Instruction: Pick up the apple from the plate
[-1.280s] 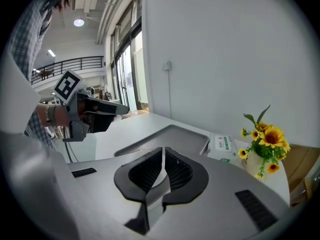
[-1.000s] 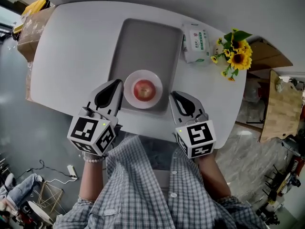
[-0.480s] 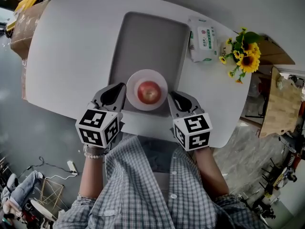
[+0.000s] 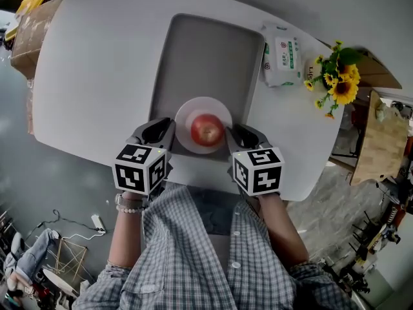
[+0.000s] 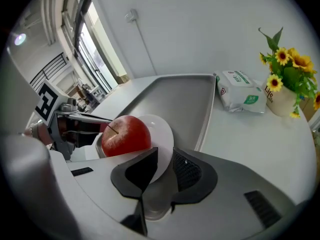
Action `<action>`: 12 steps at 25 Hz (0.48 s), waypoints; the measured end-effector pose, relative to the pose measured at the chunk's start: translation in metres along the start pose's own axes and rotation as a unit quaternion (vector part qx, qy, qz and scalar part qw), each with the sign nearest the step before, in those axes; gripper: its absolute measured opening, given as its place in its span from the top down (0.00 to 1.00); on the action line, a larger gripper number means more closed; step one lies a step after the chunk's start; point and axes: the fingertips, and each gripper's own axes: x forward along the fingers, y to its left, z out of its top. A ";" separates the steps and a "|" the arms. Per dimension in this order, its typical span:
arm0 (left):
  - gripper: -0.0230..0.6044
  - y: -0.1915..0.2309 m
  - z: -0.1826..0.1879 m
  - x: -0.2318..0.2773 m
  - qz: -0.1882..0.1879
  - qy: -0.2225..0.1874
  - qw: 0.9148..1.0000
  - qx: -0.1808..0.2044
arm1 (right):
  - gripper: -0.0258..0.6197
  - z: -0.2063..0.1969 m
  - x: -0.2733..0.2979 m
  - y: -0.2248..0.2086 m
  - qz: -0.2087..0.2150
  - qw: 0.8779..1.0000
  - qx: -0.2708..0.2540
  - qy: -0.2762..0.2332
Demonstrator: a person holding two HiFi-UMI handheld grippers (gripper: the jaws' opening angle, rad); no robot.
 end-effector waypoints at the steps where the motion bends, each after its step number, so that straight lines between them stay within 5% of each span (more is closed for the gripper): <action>1: 0.90 0.000 -0.002 0.002 -0.005 0.005 1.000 -0.004 | 0.84 -0.001 0.002 0.000 0.001 1.000 0.005 0.005; 3: 0.83 0.000 -0.007 0.005 -0.013 0.017 1.000 -0.011 | 0.83 -0.002 0.005 0.000 0.002 1.000 0.014 0.015; 12: 0.83 0.001 -0.024 0.016 -0.009 0.071 0.997 -0.020 | 0.83 -0.012 0.013 0.005 0.017 0.997 0.066 0.042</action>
